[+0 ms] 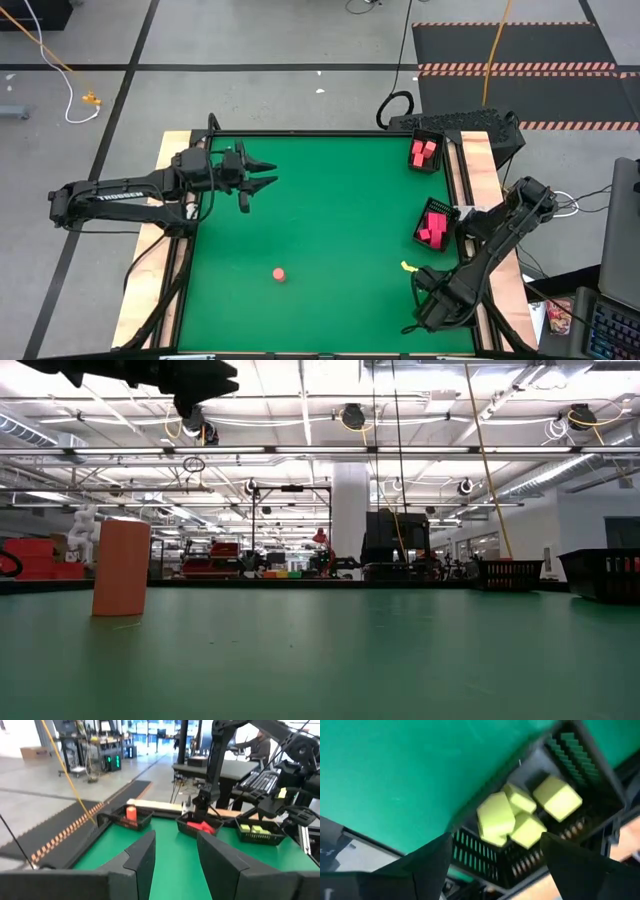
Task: Sort & place blocks by color
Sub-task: Put the yellow block into the bottom right black bin, then put the orange block into the top right black bin
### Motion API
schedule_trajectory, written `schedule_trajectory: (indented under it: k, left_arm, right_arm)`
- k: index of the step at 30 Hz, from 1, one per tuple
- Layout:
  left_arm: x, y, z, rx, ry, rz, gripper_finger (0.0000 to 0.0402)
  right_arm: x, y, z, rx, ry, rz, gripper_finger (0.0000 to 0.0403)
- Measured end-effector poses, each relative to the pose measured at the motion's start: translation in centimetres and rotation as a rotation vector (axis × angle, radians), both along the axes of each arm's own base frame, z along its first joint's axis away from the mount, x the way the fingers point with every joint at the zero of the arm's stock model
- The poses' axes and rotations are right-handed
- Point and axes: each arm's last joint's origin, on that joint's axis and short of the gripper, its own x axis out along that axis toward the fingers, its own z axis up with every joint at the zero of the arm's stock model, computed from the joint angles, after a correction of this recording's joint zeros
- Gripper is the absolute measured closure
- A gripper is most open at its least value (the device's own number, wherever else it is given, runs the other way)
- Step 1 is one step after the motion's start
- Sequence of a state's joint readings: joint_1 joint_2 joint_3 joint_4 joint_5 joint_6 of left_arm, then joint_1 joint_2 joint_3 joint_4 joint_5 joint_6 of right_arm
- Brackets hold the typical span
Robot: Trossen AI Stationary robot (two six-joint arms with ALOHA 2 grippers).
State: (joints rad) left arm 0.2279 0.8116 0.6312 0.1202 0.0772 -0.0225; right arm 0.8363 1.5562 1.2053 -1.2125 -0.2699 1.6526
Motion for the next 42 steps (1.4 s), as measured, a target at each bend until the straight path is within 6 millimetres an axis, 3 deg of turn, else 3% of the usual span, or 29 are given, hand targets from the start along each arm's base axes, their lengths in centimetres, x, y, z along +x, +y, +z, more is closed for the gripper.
schedule_trajectory:
  k: [3, 9, 12, 21, 28, 35, 42]
  left_arm:
    - [-0.1, 0.0, -0.5, -0.052, 0.049, 0.003, 0.0254]
    - [0.0, 0.0, -2.1, -0.140, 0.191, 0.014, 0.0254]
    - [0.1, 0.0, -2.6, -0.171, 0.235, 0.019, 0.0254]
    - [0.8, 0.2, -3.8, -0.204, 0.315, 0.027, 0.0254]
    - [0.7, 0.3, -3.8, -0.182, 0.321, 0.057, 0.0254]
    - [0.4, 0.9, -4.0, -0.210, 0.338, 0.111, 0.0254]
    - [0.3, 0.9, -4.3, -0.224, 0.364, 0.112, 0.0254]
  right_arm:
    - [0.7, -0.5, -0.1, -0.053, -0.098, 0.056, 0.0108]
    - [5.3, -0.7, 0.6, -0.413, -0.776, 0.416, 0.0125]
    - [8.0, -1.6, 0.8, -0.498, -0.938, 0.508, 0.0131]
    - [15.1, -6.2, -4.0, -0.435, -1.497, 0.554, 0.0134]
    - [19.8, -7.4, -7.6, -0.455, -1.485, 0.694, 0.0133]
    - [24.8, -7.0, -8.9, -0.463, -1.494, 0.795, 0.0133]
    - [27.1, -7.3, -9.5, -0.452, -1.508, 0.809, 0.0133]
